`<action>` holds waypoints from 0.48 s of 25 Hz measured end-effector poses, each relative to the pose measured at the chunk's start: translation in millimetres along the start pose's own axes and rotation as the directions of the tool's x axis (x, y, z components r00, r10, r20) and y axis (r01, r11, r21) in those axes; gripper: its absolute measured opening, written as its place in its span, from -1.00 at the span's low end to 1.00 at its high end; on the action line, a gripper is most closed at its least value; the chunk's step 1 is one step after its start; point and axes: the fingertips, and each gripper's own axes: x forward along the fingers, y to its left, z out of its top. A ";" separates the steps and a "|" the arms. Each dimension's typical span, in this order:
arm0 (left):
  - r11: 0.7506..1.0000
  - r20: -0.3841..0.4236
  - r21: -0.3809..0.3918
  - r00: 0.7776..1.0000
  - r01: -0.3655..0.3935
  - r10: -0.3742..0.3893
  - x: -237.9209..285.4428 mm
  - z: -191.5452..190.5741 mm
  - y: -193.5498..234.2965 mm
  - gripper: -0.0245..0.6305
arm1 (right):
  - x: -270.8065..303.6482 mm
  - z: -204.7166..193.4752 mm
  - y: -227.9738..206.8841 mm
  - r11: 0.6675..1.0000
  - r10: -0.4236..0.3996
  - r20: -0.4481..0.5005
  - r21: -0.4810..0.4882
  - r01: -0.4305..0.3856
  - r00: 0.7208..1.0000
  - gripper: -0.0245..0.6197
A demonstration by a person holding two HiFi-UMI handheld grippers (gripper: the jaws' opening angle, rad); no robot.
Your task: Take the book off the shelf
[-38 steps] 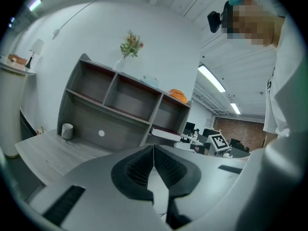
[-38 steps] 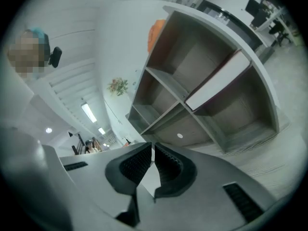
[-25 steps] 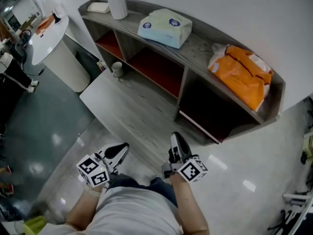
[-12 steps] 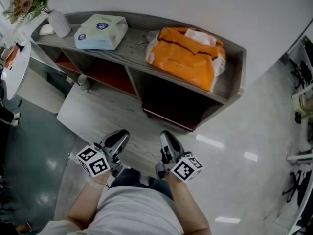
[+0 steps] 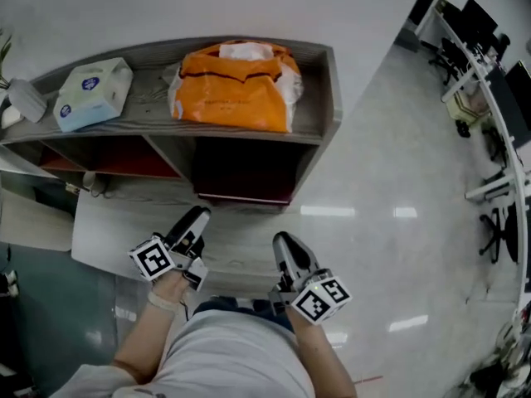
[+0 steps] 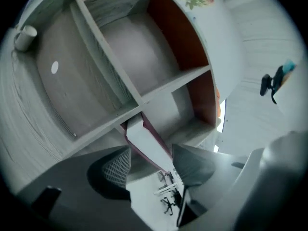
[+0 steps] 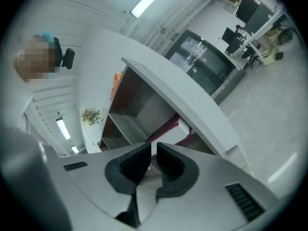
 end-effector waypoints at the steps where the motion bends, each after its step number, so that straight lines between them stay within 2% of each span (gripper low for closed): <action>1: 0.998 0.000 -0.069 1.000 0.013 -0.013 4.7 -1.4 1.3 -0.12 | -8.2 2.4 -0.5 1.000 -0.026 0.018 -0.012 0.026 1.000 -0.86; 2: 0.992 0.002 -0.120 0.999 0.037 -0.037 10.1 -2.1 0.1 -0.08 | -15.8 4.5 -0.9 0.998 -0.050 0.034 -0.022 0.051 0.998 -0.86; 4: 0.984 0.000 -0.162 0.997 0.079 -0.080 19.7 -1.7 -2.4 -0.04 | -28.0 7.3 -1.7 0.995 -0.095 0.062 -0.038 0.097 0.994 -0.86; 12: 0.962 -0.036 -0.212 0.983 0.169 -0.181 49.6 0.1 -13.6 0.09 | -56.5 6.3 0.3 0.972 -0.216 0.137 -0.061 0.226 0.967 -0.86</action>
